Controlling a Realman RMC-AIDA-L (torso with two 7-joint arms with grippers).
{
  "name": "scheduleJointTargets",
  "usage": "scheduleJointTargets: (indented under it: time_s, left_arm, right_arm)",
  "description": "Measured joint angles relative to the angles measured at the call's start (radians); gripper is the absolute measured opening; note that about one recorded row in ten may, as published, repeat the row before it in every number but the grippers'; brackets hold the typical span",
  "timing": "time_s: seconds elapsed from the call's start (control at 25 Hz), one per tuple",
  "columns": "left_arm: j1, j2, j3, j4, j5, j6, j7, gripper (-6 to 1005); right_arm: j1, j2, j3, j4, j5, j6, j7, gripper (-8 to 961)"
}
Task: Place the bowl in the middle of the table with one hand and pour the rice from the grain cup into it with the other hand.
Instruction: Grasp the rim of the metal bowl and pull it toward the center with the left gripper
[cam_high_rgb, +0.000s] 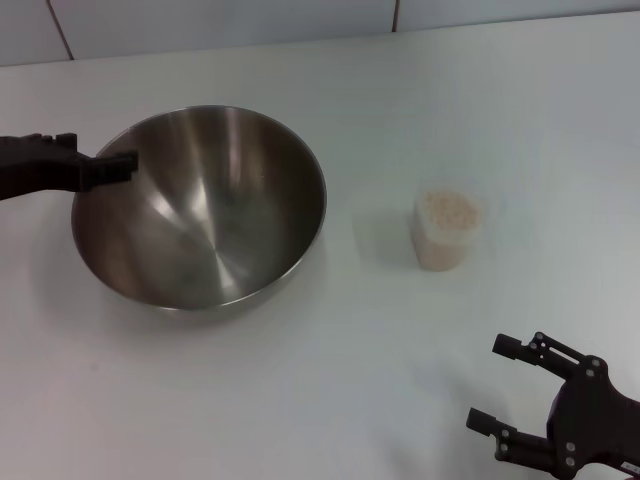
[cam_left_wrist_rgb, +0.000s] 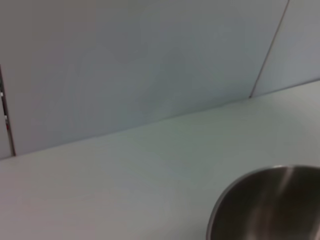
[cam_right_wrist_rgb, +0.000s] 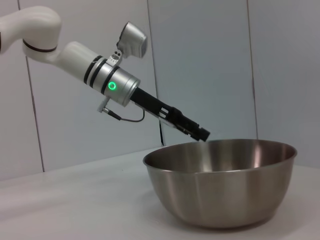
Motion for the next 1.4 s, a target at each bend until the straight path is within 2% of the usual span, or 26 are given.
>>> scheduleJointTargets:
  time_s: [0.12, 0.16, 0.36, 0.64, 0.88, 1.28, 1.4]
  left_arm:
    - [-0.007, 0.001, 0.0, -0.013, 0.004, 0.002, -0.001, 830]
    - [-0.033, 0.003, -0.007, -0.045, 0.046, 0.019, -0.018, 828]
    - [-0.061, 0.002, -0.024, -0.057, 0.101, 0.068, -0.042, 822]
    - [-0.078, 0.004, -0.048, -0.072, 0.107, 0.096, -0.051, 812]
    - [-0.129, 0.0, -0.064, -0.111, 0.19, 0.139, -0.059, 599]
    - [-0.14, 0.001, -0.069, -0.104, 0.194, 0.155, -0.062, 356]
    - [-0.145, 0.001, -0.071, -0.104, 0.192, 0.16, -0.063, 223]
  right_arm:
    - [0.0, 0.0, 0.0, 0.0, 0.0, 0.0, 0.0, 818]
    - [0.0, 0.0, 0.0, 0.0, 0.0, 0.0, 0.0, 818]
    - [0.001, 0.0, -0.001, 0.0, 0.0, 0.0, 0.001, 819]
    - [0.001, 0.0, -0.002, 0.0, 0.0, 0.004, 0.001, 819]
    - [0.001, 0.0, -0.002, -0.001, 0.0, 0.005, 0.001, 818]
    - [0.001, 0.0, -0.002, 0.0, 0.0, 0.009, 0.001, 819]
    - [0.002, 0.0, -0.002, 0.0, 0.0, 0.009, 0.001, 818]
